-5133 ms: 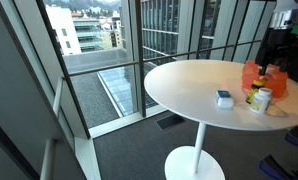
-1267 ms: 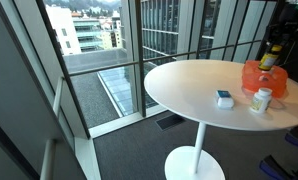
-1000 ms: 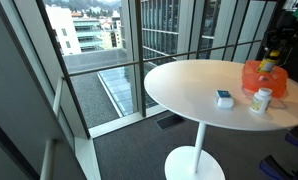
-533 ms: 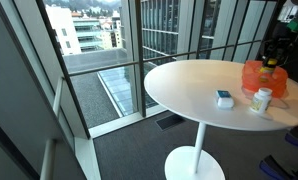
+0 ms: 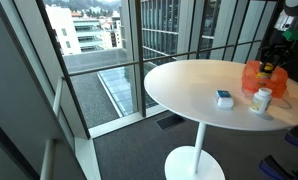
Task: Put the bottle with a yellow cap in the plastic bag
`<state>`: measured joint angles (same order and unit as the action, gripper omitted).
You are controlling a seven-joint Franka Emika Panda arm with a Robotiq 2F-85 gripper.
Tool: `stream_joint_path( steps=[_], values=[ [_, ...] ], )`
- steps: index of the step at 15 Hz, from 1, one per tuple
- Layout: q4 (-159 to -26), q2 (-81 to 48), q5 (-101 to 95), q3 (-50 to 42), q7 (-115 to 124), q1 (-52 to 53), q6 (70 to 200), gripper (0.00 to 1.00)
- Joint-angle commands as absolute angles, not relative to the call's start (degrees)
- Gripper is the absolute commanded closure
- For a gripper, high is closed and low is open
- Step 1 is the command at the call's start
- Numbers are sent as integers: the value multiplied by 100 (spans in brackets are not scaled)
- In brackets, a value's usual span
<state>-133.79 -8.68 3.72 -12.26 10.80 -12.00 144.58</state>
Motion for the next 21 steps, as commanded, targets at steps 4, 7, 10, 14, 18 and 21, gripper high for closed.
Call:
stream_joint_path(
  steps=[4, 7, 10, 14, 18, 21],
  values=[
    [-13289, -1087, 825, -1184, 636, -1300, 14642, 79],
    [-13301, -1059, 1044, -1151, 478, -1311, 14547, 79],
    [-13341, -938, 1110, -1154, 411, -1287, 14474, 22],
    [-13408, -714, 895, -1197, 578, -1211, 14348, 0],
    [-13523, -253, 681, -1187, 645, -1118, 14047, 0],
    [-13583, 167, 464, -1142, 670, -1054, 13504, 0]
  ],
)
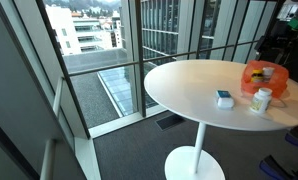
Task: Put the bottle with a yellow cap in the plastic bag
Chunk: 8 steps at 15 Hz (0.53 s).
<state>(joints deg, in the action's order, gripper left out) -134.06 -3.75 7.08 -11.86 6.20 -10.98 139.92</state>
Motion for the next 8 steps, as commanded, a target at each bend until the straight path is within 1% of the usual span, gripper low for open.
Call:
stream_joint_path(
  steps=[1, 8],
  values=[
    [-13596, 304, 374, -1122, 673, -1034, 13290, 0],
    [-13525, 1302, -200, -856, 700, -935, 11372, 0]
  ],
)
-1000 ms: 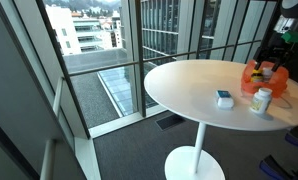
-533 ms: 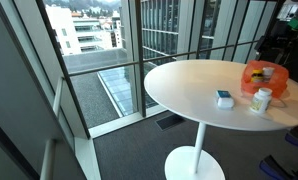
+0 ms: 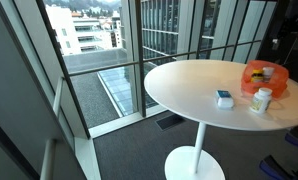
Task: Put the bottle with a yellow cap in the plastic bag
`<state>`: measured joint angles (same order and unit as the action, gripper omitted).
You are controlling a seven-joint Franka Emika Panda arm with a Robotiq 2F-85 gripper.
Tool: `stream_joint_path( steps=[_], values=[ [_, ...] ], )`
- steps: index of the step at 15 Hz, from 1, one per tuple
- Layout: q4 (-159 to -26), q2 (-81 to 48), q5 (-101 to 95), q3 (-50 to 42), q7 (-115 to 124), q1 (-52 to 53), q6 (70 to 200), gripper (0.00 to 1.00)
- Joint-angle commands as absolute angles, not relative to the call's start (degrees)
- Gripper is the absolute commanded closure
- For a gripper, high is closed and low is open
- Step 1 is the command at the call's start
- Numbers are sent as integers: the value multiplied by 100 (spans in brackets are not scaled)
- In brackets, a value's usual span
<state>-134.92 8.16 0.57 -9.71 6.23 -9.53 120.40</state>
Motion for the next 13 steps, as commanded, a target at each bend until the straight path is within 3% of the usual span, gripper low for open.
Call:
stream_joint_path(
  steps=[1, 7, 13],
  values=[
    [-13505, 1443, -316, -798, 762, -930, 11133, 0],
    [-13463, 2033, -487, -595, 760, -909, 10449, 0],
    [-13484, 1992, -412, -618, 707, -906, 10547, 0]
  ],
)
